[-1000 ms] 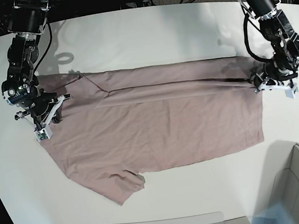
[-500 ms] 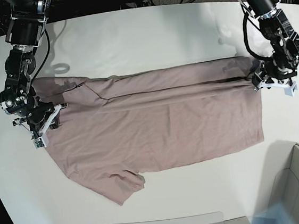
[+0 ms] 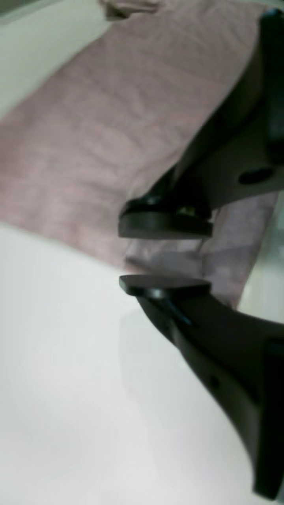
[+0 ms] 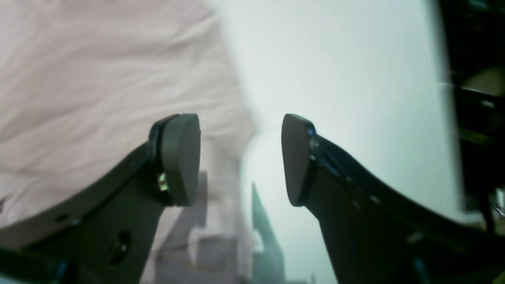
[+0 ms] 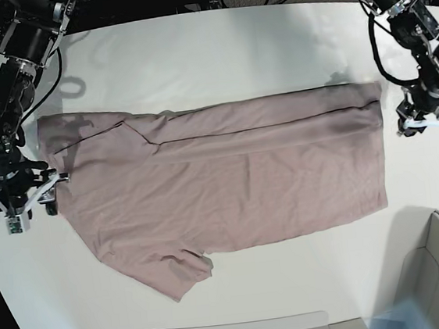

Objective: Fold the T-shirt properly
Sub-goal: 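Release the shirt and move both grippers to the folded edge, then grasp the shirt edge with both grippers and drag it toward the robot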

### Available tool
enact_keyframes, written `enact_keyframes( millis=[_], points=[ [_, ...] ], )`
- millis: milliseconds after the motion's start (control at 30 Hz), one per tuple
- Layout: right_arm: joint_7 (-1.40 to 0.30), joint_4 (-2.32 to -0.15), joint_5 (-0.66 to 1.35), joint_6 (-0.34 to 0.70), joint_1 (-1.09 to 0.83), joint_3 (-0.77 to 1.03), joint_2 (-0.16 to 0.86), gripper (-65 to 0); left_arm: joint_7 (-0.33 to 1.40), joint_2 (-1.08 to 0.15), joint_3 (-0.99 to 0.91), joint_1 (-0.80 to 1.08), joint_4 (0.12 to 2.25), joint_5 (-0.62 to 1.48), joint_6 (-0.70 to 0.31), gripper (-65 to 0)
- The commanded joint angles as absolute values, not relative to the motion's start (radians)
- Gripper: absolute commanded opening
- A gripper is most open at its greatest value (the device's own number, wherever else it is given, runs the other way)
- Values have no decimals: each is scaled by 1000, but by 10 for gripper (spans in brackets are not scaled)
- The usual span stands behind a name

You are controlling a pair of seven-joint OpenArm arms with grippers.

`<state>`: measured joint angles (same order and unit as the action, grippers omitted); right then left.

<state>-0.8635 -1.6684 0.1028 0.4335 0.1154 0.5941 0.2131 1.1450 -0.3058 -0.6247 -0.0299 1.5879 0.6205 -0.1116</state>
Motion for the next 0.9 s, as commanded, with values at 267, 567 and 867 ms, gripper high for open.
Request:
enact_keyframes(
  millis=[267, 567, 867],
  points=[
    [-845, -1687, 111, 581, 24, 616, 176, -613, 1121, -326, -334, 48, 1676, 625, -119, -650],
    [-834, -1460, 111, 581, 5, 607, 183, -650, 1059, -329, -231, 41, 1564, 625, -119, -650],
    [-835, -1435, 7, 590, -44, 570, 188, -650, 1001, -395, -116, 101, 1386, 625, -119, -650]
  ],
)
